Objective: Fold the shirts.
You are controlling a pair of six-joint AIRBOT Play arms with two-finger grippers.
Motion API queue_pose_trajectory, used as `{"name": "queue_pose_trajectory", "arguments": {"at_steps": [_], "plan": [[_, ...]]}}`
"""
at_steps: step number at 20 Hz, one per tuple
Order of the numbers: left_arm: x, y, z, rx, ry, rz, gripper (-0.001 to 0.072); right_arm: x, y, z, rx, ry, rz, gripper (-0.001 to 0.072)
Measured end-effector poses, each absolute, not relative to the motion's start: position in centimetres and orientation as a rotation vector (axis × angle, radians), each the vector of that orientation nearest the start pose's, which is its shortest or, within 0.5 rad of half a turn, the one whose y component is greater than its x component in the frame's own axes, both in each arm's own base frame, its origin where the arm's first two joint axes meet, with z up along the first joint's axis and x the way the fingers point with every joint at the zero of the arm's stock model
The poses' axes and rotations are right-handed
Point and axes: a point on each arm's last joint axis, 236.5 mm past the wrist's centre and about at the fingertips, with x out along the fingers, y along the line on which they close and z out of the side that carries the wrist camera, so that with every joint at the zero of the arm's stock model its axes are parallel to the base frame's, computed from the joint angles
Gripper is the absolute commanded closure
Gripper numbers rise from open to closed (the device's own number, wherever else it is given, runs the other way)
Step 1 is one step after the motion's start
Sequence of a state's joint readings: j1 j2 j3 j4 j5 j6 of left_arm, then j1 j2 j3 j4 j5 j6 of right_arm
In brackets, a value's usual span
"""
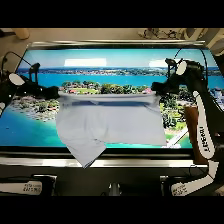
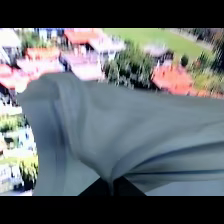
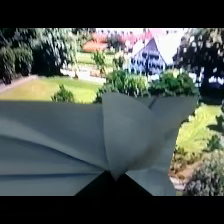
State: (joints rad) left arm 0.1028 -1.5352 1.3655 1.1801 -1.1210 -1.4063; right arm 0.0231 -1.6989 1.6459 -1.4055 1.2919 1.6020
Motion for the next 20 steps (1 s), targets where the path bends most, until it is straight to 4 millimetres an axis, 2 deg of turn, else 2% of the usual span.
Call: {"name": "queue_pose_trajectory", "arguments": {"at_steps": [2, 3, 4, 5, 6, 7, 9, 11, 13, 14, 16, 17, 18, 20], "plan": [[41.7, -3.4, -3.1, -0.286, 1.369, -0.204, 0.0666, 44.6, 5.0, -2.6, 0.158, 1.466, 0.109, 0.0694], [40.3, -3.3, -4.2, -0.289, 1.422, -0.197, 0.0656, 43.6, 5.1, -3.6, 0.165, 1.515, 0.111, 0.0671], [39.4, -3.3, -5.0, -0.293, 1.455, -0.192, 0.0482, 42.7, 5.2, -4.5, 0.176, 1.56, 0.108, 0.0461], [38.7, -3.4, -5.5, -0.3, 1.48, -0.19, 0.0215, 42.1, 5.2, -5.0, 0.183, 1.588, 0.102, 0.0268], [38.2, -3.4, -5.9, -0.306, 1.504, -0.186, 0.0144, 41.8, 5.2, -5.2, 0.189, 1.602, 0.099, 0.0243], [38.1, -3.4, -5.7, -0.32, 1.509, -0.184, 0.0147, 41.4, 5.2, -5.1, 0.199, 1.62, 0.093, 0.0217], [37.5, -3.3, -4.5, -0.338, 1.526, -0.193, 0.0277, 40.2, 4.8, -3.7, 0.182, 1.648, 0.084, 0.0216], [36.0, -2.9, -3.2, -0.356, 1.542, -0.192, 0.0275, 38.7, 3.9, -2.1, 0.174, 1.672, 0.069, 0.0214], [33.2, -3.1, -2.7, -0.37, 1.572, -0.194, 0.0271, 36.8, 3.0, -1.2, 0.188, 1.694, 0.052, 0.0214], [31.2, -3.4, -3.1, -0.38, 1.596, -0.196, 0.027, 35.9, 2.6, -1.0, 0.2, 1.701, 0.045, 0.0214], [27.2, -4.4, -4.3, -0.413, 1.631, -0.208, 0.0259, 33.7, 1.9, -1.2, 0.227, 1.728, 0.029, 0.0215], [25.4, -5.3, -5.0, -0.439, 1.64, -0.223, 0.0221, 33.1, 1.4, -1.5, 0.238, 1.73, 0.016, 0.0215], [23.9, -6.1, -5.7, -0.463, 1.646, -0.236, 0.0193, 32.3, 1.3, -1.7, 0.245, 1.74, 0.011, 0.0215], [21.5, -7.5, -7.2, -0.5, 1.66, -0.249, 0.0194, 31.5, 1.2, -2.0, 0.258, 1.748, 0.013, 0.0215]]}}
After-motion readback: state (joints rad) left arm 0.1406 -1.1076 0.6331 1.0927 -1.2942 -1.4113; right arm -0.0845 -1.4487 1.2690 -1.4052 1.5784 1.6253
